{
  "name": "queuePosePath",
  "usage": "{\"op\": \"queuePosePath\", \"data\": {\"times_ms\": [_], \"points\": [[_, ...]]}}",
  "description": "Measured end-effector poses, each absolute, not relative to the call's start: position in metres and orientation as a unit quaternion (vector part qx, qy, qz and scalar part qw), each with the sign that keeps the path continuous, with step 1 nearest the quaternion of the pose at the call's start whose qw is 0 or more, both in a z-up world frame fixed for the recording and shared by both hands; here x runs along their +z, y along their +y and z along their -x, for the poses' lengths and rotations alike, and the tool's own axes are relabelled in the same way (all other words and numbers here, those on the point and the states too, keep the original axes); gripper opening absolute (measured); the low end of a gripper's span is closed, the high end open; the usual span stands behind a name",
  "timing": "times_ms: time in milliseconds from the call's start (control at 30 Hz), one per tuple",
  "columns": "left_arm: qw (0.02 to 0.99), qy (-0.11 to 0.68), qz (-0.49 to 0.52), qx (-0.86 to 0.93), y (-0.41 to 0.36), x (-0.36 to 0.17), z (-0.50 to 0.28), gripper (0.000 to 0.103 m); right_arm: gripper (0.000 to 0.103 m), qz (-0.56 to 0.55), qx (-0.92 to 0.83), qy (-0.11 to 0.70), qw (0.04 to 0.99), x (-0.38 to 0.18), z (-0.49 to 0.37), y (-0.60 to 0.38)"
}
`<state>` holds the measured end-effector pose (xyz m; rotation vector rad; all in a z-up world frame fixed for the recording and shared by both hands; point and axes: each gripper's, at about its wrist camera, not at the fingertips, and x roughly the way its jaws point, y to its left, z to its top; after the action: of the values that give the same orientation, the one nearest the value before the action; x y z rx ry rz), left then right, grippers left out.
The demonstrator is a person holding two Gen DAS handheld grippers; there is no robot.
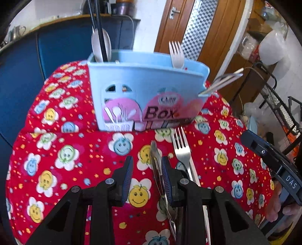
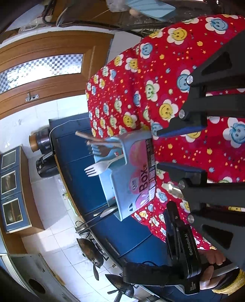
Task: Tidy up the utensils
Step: 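Grasp a metal knife with the left tool while the right tool grasps a metal fork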
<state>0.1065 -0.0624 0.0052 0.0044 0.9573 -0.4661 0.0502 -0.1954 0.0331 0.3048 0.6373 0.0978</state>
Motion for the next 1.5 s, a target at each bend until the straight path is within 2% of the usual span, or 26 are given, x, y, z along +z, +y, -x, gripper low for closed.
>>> {"op": "queuePosePath", "data": {"times_ms": [233,433,633,1100,1500], "points": [[0.847,0.483,-0.001,-0.222,-0.069,-0.009,-0.114,0.03,0.031,-0.162,0.05,0.319,0.933,0.023,-0.049,-0.202],[0.837,0.493,-0.001,-0.238,-0.078,-0.017,-0.114,0.009,0.031,-0.169,0.051,0.321,0.931,0.019,-0.049,-0.206],[0.842,0.485,0.015,-0.238,-0.077,-0.014,-0.112,0.003,0.032,-0.17,0.052,0.322,0.93,0.018,-0.049,-0.206],[0.897,0.399,0.06,-0.181,-0.025,0.028,-0.109,0.002,0.032,-0.151,0.074,0.34,0.925,0.02,-0.058,-0.187],[0.93,0.335,0.068,-0.133,0.019,0.051,-0.1,0.002,0.032,-0.081,0.105,0.407,0.904,0.013,-0.098,-0.16]]}}
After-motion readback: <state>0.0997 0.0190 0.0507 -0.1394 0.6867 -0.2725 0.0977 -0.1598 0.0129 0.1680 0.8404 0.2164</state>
